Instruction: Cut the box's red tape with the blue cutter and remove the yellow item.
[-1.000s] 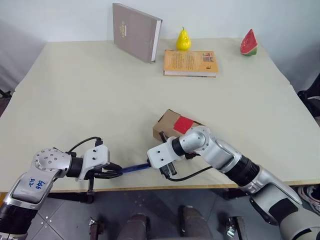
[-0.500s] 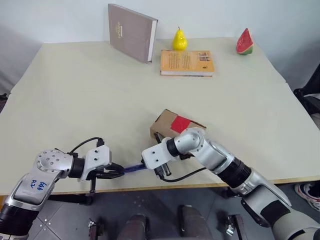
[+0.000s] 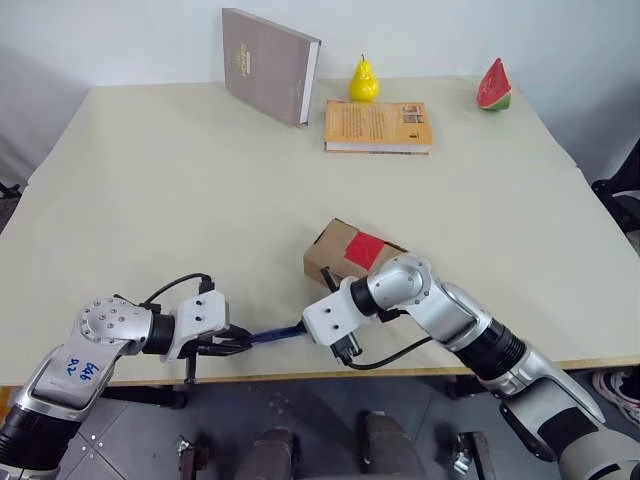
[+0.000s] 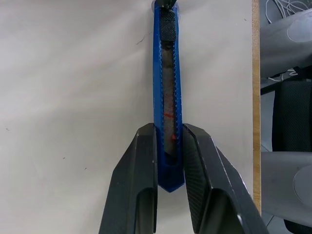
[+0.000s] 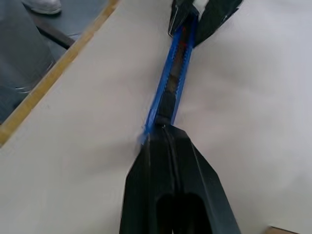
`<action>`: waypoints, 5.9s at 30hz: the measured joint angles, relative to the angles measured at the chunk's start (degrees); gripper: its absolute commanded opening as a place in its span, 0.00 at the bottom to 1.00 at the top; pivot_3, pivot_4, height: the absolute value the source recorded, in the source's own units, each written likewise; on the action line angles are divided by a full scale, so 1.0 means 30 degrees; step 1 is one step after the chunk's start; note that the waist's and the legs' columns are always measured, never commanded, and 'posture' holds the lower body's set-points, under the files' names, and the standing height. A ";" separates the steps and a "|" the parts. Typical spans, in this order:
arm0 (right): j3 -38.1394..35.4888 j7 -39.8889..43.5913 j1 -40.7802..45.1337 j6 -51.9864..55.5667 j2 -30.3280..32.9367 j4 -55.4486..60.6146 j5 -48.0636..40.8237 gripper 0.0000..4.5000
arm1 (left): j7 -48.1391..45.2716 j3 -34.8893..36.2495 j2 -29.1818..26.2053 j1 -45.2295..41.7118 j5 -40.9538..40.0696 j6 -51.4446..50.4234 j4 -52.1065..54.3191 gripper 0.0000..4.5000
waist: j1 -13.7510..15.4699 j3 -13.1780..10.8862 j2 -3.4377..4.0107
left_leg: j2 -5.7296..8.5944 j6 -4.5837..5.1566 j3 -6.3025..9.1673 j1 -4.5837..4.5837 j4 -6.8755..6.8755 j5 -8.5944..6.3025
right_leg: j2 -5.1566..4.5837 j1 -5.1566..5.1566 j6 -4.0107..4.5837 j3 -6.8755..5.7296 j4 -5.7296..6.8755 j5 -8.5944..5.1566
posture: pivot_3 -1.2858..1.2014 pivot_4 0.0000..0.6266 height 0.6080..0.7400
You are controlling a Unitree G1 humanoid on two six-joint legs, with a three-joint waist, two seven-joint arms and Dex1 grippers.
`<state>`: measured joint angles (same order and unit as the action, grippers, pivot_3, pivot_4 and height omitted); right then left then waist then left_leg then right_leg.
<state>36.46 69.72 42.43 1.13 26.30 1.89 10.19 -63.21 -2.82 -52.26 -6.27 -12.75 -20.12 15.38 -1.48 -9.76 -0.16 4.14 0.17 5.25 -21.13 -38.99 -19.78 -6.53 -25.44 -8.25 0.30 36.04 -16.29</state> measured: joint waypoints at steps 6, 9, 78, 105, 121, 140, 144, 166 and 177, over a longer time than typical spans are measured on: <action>0.0017 0.0172 -0.0007 -0.0417 -0.0369 -0.0239 0.0061 0.01 | 0.0005 0.0005 -0.0001 -0.0004 -0.0001 -0.0140 0.0023 0.09 | -0.0005 0.0003 0.0005 | -0.0001 0.0000 0.0000 0.0007 0.0000 0.0000 | 0.0000 0.0004 0.0000 0.0002 0.0002 0.0000 | 0.52 0.24 1.00; 0.0176 -0.0263 0.0029 -0.0809 -0.1379 -0.1233 0.0357 0.01 | 0.0005 0.0006 -0.0001 -0.0005 -0.0005 -0.0206 0.0022 0.09 | -0.0016 0.0011 0.0016 | -0.0001 0.0000 -0.0001 0.0015 0.0000 0.0000 | 0.0002 0.0008 0.0000 0.0003 0.0005 0.0000 | 0.52 0.24 1.00; -0.8099 -0.4699 1.0031 2.7094 -0.0243 -0.4289 -1.4441 0.03 | 0.3574 0.1676 0.8744 -0.6920 0.0203 1.6004 -0.9258 0.09 | -0.0052 -0.0021 0.0062 | 0.0019 0.0000 0.0092 -0.0119 -0.0003 0.0002 | -0.0043 -0.0038 -0.0025 -0.0097 -0.0006 0.0014 | 0.52 0.24 1.00; -1.2299 -0.7376 0.7544 2.5885 0.1785 -0.1450 -1.5210 0.03 | 0.4359 0.7331 0.1685 -0.0412 -0.5638 -0.0534 -0.0169 1.00 | 0.0190 -0.0029 0.0063 | 0.0025 0.0029 0.0123 -0.0138 0.0041 -0.0021 | -0.0054 -0.0044 -0.0021 -0.0054 -0.0034 0.0013 | 0.52 0.24 1.00; -1.5339 -1.0780 0.4316 2.7347 0.3031 0.3218 -1.5989 0.03 | 0.3960 -0.0991 0.7794 -1.0700 -0.4516 -0.2249 -0.4839 0.14 | 0.0361 -0.0030 0.0060 | 0.0028 0.0046 0.0073 -0.0138 -0.0007 -0.0031 | -0.0032 -0.0042 -0.0032 -0.0103 -0.0022 0.0017 | 0.52 0.24 1.00; -1.3143 -1.1128 0.2040 2.6083 0.3944 0.5263 -1.5954 0.03 | 0.2974 -0.3402 0.8730 -1.3797 -0.2657 -0.7287 -0.8439 0.00 | 0.0438 -0.0031 0.0057 | 0.0047 0.0048 0.0069 -0.0139 -0.0028 -0.0030 | -0.0041 -0.0040 -0.0044 -0.0092 -0.0024 0.0023 | 0.52 0.24 1.00; -1.3068 -1.1287 0.1921 2.5363 0.3943 0.4591 -1.5648 0.03 | 0.2714 -0.3546 0.8809 -1.3907 -0.2387 -0.7296 -0.8498 0.00 | 0.0438 -0.0031 0.0057 | 0.0046 0.0048 0.0068 -0.0138 -0.0036 -0.0030 | -0.0040 -0.0037 -0.0044 -0.0092 -0.0022 0.0024 | 0.52 0.24 1.00; -1.3055 -1.0936 0.0676 2.4137 0.4648 0.4119 -1.5584 0.03 | 0.2266 -0.3546 0.9075 -1.4309 -0.1761 -0.6909 -0.9269 0.00 | 0.0446 -0.0030 0.0057 | 0.0044 0.0050 0.0061 -0.0137 -0.0055 -0.0029 | -0.0037 -0.0032 -0.0048 -0.0086 -0.0016 0.0026 | 0.52 0.24 1.00; -1.3000 -1.0776 0.0587 2.3886 0.4735 0.4027 -1.5732 0.03 | 0.2313 -0.3536 0.9162 -1.4343 -0.1692 -0.6878 -0.9348 0.00 | 0.0452 -0.0029 0.0056 | 0.0046 0.0049 0.0058 -0.0137 -0.0062 -0.0027 | -0.0039 -0.0029 -0.0050 -0.0082 -0.0013 0.0027 | 0.52 0.24 1.00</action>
<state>-2.54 37.40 44.19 72.79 40.50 13.97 -37.00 -56.28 -13.43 -24.77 -49.30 -17.83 -40.75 -12.66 -0.12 -9.85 0.01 4.27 0.32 5.43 -21.54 -39.18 -19.86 -6.65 -25.52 -8.40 0.05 36.01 -16.21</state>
